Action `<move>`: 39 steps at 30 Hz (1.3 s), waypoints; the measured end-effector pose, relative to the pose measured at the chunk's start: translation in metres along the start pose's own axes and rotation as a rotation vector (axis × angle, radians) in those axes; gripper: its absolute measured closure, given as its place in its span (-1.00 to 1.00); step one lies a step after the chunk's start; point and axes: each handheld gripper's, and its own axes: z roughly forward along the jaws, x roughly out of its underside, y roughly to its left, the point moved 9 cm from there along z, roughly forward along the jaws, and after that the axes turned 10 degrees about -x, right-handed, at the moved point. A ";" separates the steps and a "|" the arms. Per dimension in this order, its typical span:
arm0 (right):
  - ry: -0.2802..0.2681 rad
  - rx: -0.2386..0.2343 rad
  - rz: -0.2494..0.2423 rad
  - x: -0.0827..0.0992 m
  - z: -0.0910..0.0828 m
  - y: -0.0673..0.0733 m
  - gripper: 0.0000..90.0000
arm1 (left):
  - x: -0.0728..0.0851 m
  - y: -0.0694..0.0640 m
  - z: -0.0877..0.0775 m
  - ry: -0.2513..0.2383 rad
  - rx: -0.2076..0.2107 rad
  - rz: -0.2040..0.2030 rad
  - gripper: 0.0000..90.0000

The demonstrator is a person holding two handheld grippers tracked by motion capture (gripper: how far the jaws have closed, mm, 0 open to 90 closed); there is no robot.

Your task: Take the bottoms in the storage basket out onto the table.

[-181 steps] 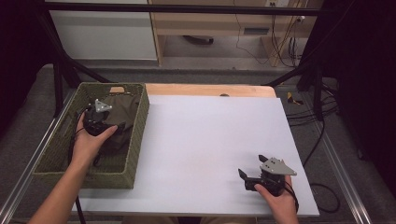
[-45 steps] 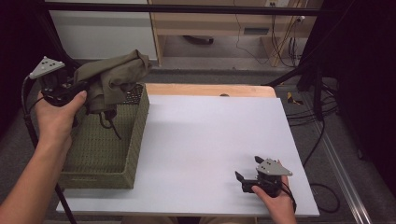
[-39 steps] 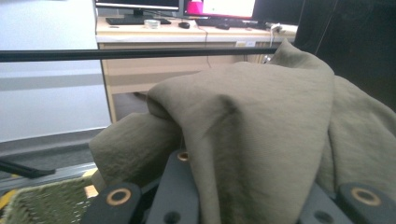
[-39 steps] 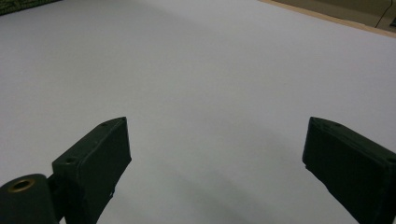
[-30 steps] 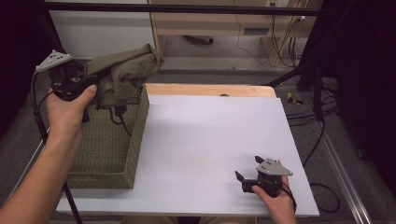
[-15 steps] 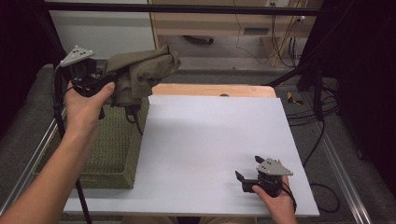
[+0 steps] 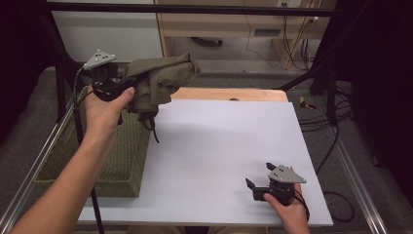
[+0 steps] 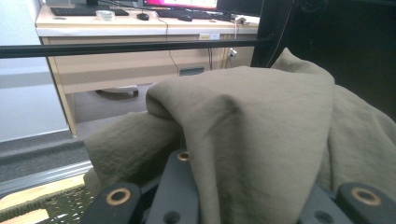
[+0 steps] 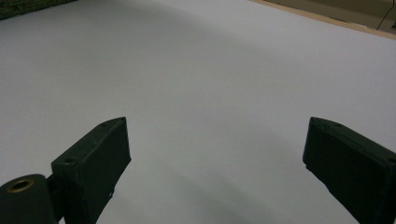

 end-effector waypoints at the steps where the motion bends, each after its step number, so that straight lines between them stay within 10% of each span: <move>1: -0.001 0.000 0.001 0.000 0.000 0.000 -0.83 | 0.000 -0.001 0.001 0.000 0.001 -0.001 0.85; 24: -0.003 0.001 -0.016 -0.002 -0.001 0.002 -0.83 | 0.015 -0.033 0.025 0.020 0.049 -0.014 0.85; 39: -0.042 0.010 0.005 -0.006 -0.004 -0.001 -0.84 | 0.029 -0.030 0.064 0.056 0.017 -0.047 0.85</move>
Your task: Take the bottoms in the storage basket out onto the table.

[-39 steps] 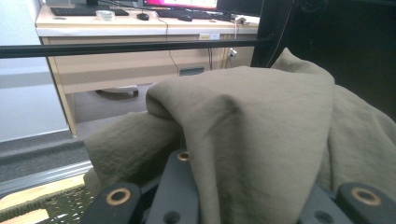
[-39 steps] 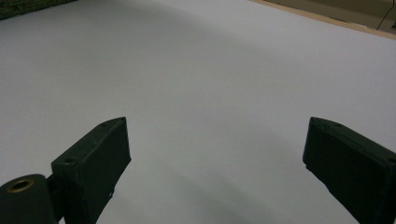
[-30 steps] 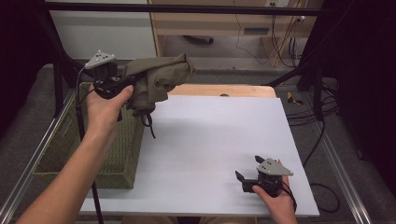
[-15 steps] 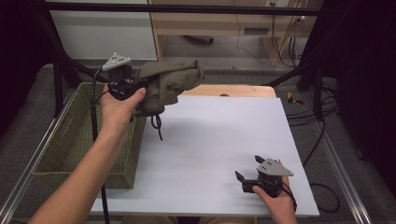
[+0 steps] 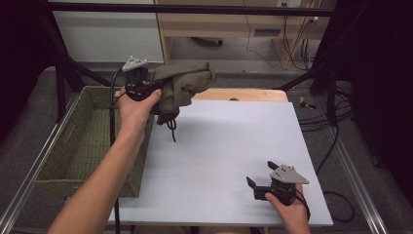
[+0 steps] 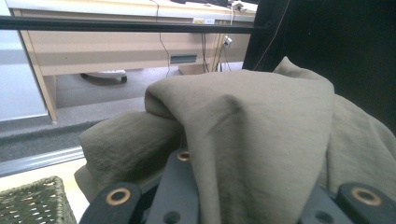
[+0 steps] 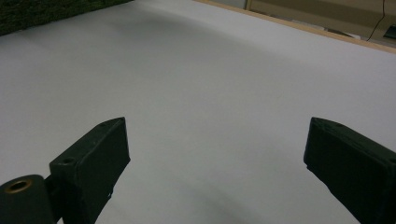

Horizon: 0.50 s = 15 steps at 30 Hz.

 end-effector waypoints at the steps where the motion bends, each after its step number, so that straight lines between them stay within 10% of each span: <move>1: -0.001 0.000 -0.003 0.000 0.000 0.000 -0.84 | 0.001 0.000 0.002 0.000 0.002 -0.007 0.85; 15: 0.013 -0.006 -0.020 0.001 0.004 0.005 -0.86 | 0.015 -0.010 0.016 0.017 0.053 -0.088 0.84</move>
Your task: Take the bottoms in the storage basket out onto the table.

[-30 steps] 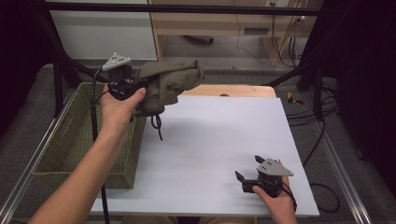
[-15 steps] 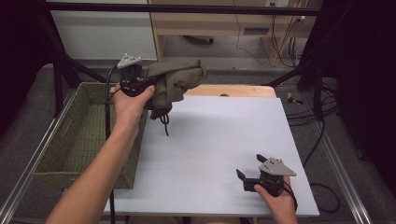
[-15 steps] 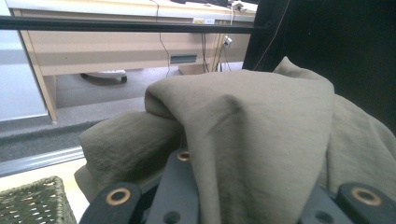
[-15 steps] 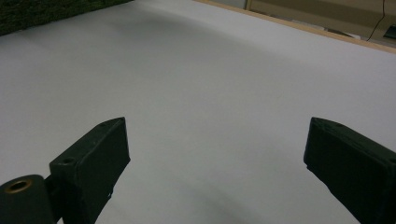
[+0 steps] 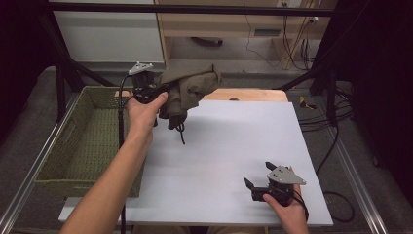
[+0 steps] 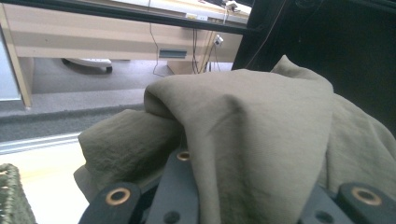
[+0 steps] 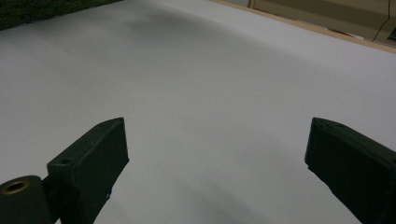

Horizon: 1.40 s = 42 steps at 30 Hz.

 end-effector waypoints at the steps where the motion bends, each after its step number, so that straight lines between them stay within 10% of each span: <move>1: 0.001 0.001 -0.001 0.000 0.000 0.000 -0.86 | 0.000 -0.001 0.001 -0.002 0.004 -0.003 0.84; 42: -0.008 0.023 0.008 0.000 -0.001 -0.007 -0.86 | 0.045 -0.027 0.067 0.048 0.048 0.028 0.84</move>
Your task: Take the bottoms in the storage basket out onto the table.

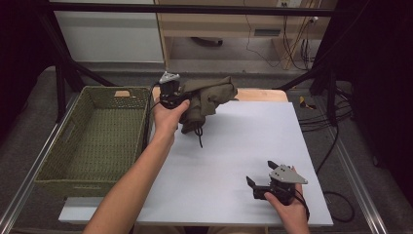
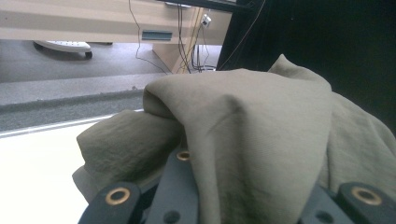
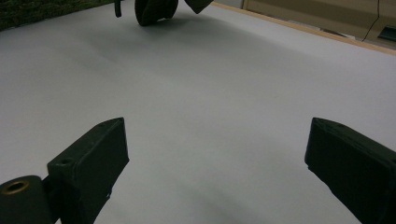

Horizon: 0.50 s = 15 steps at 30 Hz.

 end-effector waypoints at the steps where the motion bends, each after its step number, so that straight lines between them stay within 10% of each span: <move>1: 0.001 -0.002 -0.001 0.000 0.000 0.000 -0.86 | 0.001 0.000 0.001 0.001 0.001 -0.001 0.84; 15: 0.007 -0.007 -0.005 0.000 0.002 0.003 -0.86 | 0.012 -0.014 0.014 0.011 0.026 0.016 0.84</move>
